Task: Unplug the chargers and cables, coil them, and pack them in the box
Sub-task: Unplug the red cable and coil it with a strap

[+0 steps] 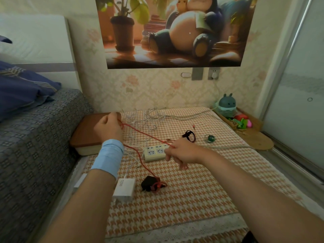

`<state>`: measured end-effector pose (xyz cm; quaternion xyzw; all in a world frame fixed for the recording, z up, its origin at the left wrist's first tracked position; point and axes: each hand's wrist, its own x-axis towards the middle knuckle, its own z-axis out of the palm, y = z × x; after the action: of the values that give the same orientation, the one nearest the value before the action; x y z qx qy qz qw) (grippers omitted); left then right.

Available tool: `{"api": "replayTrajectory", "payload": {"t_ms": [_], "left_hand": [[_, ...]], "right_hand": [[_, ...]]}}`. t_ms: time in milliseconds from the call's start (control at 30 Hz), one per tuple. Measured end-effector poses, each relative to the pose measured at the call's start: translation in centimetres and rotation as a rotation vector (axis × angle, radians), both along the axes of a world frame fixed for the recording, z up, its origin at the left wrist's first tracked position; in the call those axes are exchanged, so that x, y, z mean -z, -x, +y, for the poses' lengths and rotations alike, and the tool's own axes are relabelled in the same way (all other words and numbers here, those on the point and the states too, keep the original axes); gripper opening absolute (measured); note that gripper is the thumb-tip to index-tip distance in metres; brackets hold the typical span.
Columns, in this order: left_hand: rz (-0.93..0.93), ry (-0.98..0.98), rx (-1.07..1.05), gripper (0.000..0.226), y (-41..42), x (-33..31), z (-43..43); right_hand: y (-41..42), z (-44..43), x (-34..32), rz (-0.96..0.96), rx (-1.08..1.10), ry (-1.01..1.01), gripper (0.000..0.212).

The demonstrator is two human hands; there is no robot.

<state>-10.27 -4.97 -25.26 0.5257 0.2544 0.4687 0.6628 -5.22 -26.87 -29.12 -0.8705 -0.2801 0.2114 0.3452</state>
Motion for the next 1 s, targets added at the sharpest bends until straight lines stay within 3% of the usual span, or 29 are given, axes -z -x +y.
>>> {"api": "replayTrajectory", "payload": {"t_ms": [100,200,233,300,367,433,467,567,633,733,800,867,1000], "left_hand": [[0.240,-0.129,0.001,0.019,-0.7,2.2,1.6],[0.778,-0.570,0.071,0.023,-0.9,3.6,0.9],[0.845,-0.777,0.055,0.039,-1.0,3.9,0.3],[0.656,-1.100,0.142,0.051,-1.2,3.7,-1.8],[0.499,-1.095,0.516,0.042,-1.3,3.4,-4.2],[0.563,-0.993,0.795,0.031,-1.3,3.7,-6.1],[0.628,-0.994,0.839,0.029,-1.3,3.9,-6.6],[0.769,-1.145,0.720,0.041,-1.8,3.9,-5.9],[0.771,-1.192,0.549,0.051,-2.5,3.5,-4.6],[0.831,-1.169,0.387,0.056,-3.6,3.3,-3.2],[0.949,-1.177,0.401,0.056,-4.4,4.1,-2.9],[1.044,-1.209,0.420,0.052,-5.1,4.8,-3.1],[1.008,-1.307,0.471,0.019,-7.0,6.1,-5.2]], "right_hand": [[0.2,-0.4,0.3,0.010,-0.010,0.095,0.034],[-0.2,-0.1,0.3,-0.073,0.035,0.068,0.038],[-0.2,0.2,0.2,-0.102,0.054,0.041,0.037],[-0.1,1.0,-0.1,-0.143,0.084,-0.009,0.032],[0.2,1.8,-0.4,-0.140,0.088,-0.094,0.020],[0.4,1.9,-0.4,-0.128,0.102,-0.205,0.020],[0.2,1.7,-0.2,-0.132,0.120,-0.230,0.019],[-0.9,0.2,1.0,-0.164,0.157,-0.159,0.013],[-1.7,-1.2,1.9,-0.230,0.152,0.048,0.008],[-2.6,-3.2,3.1,-0.009,0.110,0.222,0.015],[-2.7,-4.0,3.3,0.244,0.075,0.158,0.014],[-3.3,-4.3,3.5,0.379,0.040,0.072,0.022],[-5.6,-4.9,4.3,0.301,0.106,-0.016,0.029]]}}
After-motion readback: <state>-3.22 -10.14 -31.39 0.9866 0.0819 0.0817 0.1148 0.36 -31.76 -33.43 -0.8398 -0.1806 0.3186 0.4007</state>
